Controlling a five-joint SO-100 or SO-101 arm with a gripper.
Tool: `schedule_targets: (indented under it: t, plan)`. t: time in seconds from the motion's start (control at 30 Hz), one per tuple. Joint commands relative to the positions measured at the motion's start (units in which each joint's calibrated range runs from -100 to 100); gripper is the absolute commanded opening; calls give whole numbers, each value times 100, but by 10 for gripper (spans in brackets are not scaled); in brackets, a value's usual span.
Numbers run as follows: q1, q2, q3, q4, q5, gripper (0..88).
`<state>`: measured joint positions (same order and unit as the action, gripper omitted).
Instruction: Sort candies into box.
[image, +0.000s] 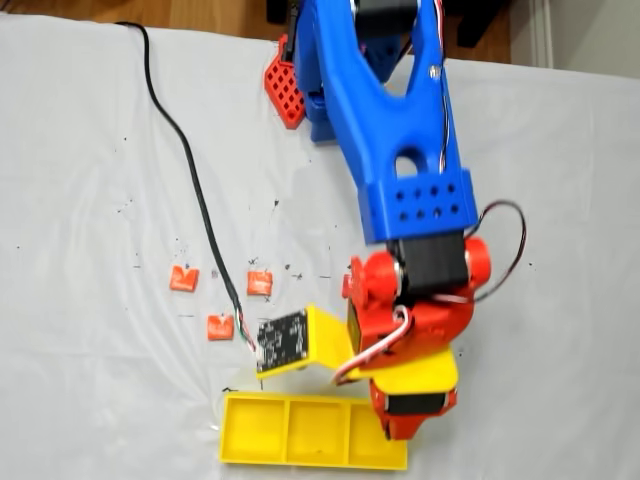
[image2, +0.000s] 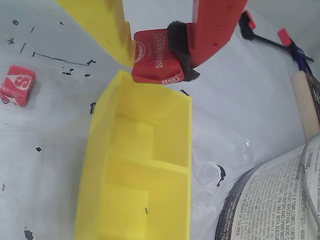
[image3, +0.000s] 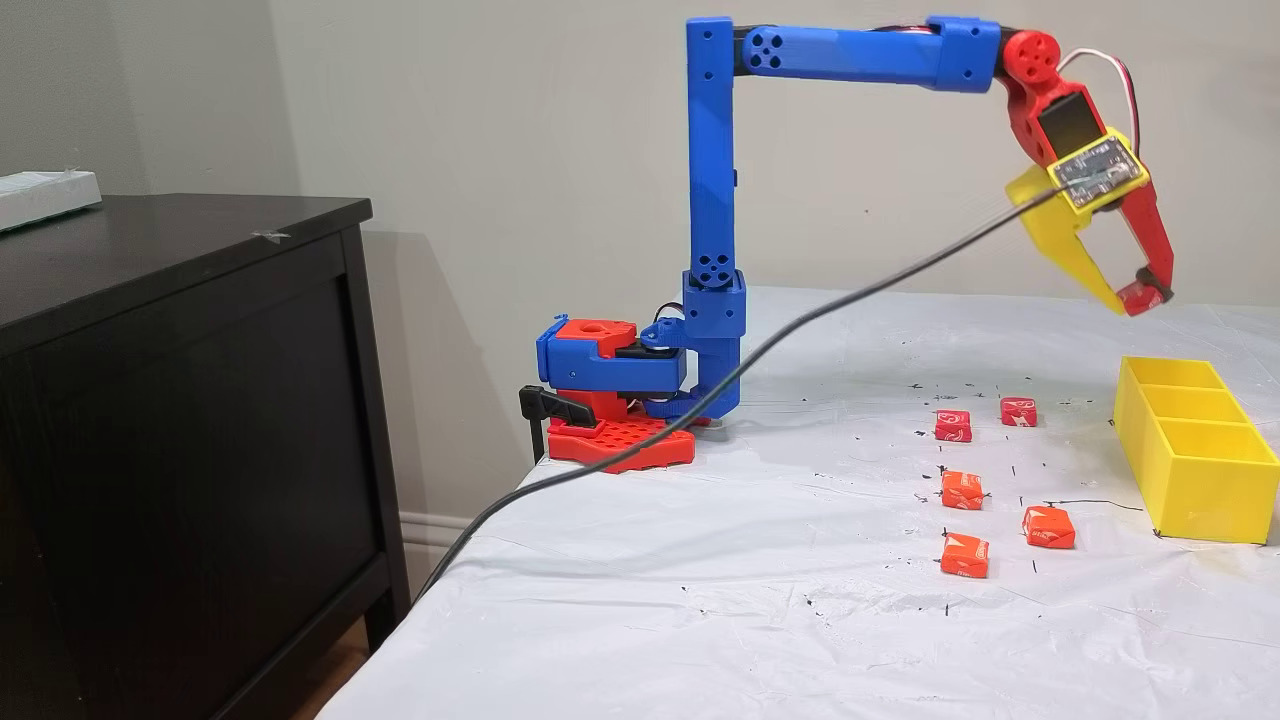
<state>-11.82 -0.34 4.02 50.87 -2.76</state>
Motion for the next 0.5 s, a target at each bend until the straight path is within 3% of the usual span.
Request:
schedule_targets:
  t: [0.0,0.2,0.47]
  plan:
    - [-23,178,-780,-319,-29,1]
    - [32,441,-1007,-441,-49,1]
    - [77,831,-1517,189,-63,1]
